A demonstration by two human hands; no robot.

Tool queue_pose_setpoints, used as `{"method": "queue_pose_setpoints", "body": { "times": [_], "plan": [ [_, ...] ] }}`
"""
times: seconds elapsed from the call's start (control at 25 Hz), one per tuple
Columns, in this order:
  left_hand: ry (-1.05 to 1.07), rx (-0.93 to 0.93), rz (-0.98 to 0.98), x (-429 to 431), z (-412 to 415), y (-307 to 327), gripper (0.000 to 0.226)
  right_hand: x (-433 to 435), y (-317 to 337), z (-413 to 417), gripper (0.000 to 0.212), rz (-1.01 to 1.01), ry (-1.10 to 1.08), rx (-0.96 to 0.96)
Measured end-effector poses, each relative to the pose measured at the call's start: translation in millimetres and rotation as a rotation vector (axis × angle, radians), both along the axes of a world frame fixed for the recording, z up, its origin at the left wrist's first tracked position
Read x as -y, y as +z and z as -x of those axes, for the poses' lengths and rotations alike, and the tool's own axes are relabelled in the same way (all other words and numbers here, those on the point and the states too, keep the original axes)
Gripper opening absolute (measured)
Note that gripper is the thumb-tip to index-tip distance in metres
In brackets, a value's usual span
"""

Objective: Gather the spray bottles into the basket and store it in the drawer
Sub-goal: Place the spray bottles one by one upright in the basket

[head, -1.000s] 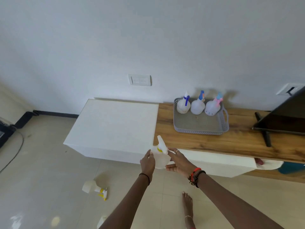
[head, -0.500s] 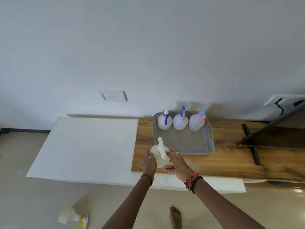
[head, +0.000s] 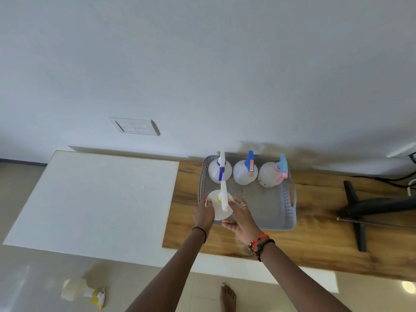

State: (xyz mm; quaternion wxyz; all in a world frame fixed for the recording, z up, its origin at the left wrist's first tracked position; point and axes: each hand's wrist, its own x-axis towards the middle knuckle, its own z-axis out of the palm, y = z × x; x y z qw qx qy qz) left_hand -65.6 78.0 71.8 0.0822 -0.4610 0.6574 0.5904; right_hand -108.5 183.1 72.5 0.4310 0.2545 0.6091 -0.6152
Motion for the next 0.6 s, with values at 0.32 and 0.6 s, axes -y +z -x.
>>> {"method": "queue_pose_setpoints", "body": {
  "times": [0.32, 0.6],
  "plan": [
    [-0.070, 0.059, 0.006, 4.1, 11.5, -34.6, 0.045, 8.6, -37.4, 9.6, 0.043, -0.034, -0.021, 0.075],
    [-0.084, 0.070, 0.001, 4.1, 16.3, -49.1, 0.045, 11.1, -52.5, 14.3, 0.044, -0.038, -0.051, 0.108]
  ]
}}
